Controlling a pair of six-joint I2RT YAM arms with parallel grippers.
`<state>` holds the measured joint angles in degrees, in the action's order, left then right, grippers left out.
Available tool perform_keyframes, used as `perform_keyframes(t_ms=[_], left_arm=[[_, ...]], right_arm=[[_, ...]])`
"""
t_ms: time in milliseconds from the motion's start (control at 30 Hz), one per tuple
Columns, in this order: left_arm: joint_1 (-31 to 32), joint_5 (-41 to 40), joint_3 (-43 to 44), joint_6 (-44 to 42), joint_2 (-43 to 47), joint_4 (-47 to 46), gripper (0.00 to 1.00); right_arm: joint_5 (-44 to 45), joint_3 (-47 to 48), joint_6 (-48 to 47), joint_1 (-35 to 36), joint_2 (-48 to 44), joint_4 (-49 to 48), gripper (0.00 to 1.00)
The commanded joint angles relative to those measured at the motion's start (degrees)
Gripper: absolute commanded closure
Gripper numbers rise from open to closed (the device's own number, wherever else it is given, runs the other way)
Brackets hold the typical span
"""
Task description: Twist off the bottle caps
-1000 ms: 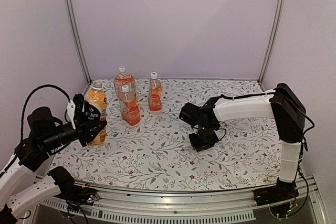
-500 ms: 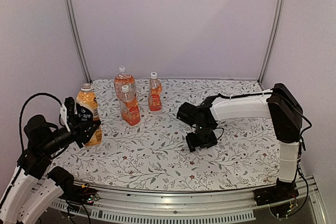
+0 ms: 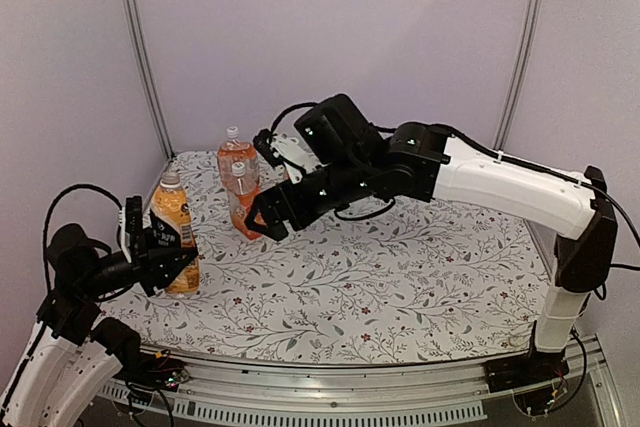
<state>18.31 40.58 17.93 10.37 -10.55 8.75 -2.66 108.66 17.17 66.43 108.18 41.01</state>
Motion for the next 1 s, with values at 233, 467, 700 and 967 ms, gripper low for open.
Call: perform_keyframes(t_ms=[233,467,700,967], left_arm=[[-1.0,6.4,-0.8,1.0,0.2,-2.2,0.81],[-1.1,6.7,-0.9,1.0,0.0,-2.2,0.81],[-1.3,6.1,-0.9,1.0,-0.1,-2.2,0.81],[-1.4,5.6,-0.9,1.0,0.0,-2.2,0.81]], right_arm=[[-16.2,19.2,5.7,3.4,12.1,-29.1,0.09],[-16.9,24.8,9.0,4.0,18.9,-29.6,0.22],[-19.3,24.8,10.6,4.1,21.4,-30.0,0.61],[-20.3,22.9,11.4,4.1,20.9,-30.0,1.00]])
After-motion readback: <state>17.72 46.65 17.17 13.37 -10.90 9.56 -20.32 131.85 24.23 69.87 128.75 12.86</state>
